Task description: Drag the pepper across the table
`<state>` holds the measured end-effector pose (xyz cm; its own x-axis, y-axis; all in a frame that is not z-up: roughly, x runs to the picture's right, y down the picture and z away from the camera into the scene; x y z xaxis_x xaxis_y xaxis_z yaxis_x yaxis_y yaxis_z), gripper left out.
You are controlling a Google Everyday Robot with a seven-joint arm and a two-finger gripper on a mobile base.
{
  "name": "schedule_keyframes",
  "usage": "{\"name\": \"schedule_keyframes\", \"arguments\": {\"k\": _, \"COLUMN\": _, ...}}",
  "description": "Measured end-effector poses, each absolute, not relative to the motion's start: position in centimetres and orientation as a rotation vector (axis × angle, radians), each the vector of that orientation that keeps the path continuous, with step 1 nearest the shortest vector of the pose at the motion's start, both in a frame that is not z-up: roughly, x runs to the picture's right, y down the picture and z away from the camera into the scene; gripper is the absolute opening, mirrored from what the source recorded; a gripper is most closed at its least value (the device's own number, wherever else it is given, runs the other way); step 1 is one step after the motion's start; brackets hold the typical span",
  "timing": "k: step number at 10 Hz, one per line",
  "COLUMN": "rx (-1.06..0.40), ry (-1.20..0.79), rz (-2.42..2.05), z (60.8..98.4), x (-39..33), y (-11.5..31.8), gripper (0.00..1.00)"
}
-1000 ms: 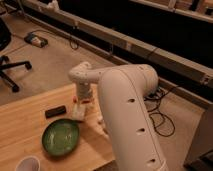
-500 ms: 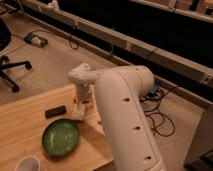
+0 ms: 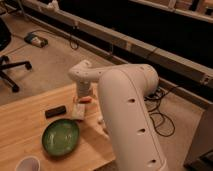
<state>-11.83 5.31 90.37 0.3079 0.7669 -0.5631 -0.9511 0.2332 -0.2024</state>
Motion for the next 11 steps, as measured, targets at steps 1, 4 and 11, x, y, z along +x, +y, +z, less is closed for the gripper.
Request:
{"name": "schedule_keyframes", "arguments": {"k": 1, "rx": -0.571, "ry": 0.366, "rz": 1.2, "z": 90.2, "x": -12.2, "y": 4.6, "gripper": 0.8}}
{"name": "schedule_keyframes", "arguments": {"k": 4, "rx": -0.644, "ry": 0.286, "rz": 0.986, "z": 92.2, "x": -13.8, "y": 3.9, "gripper": 0.8}}
{"name": "schedule_keyframes", "arguments": {"k": 11, "rx": -0.572, "ry": 0.287, "rz": 0.77, "z": 93.9, "x": -17.0, "y": 4.4, "gripper": 0.8}}
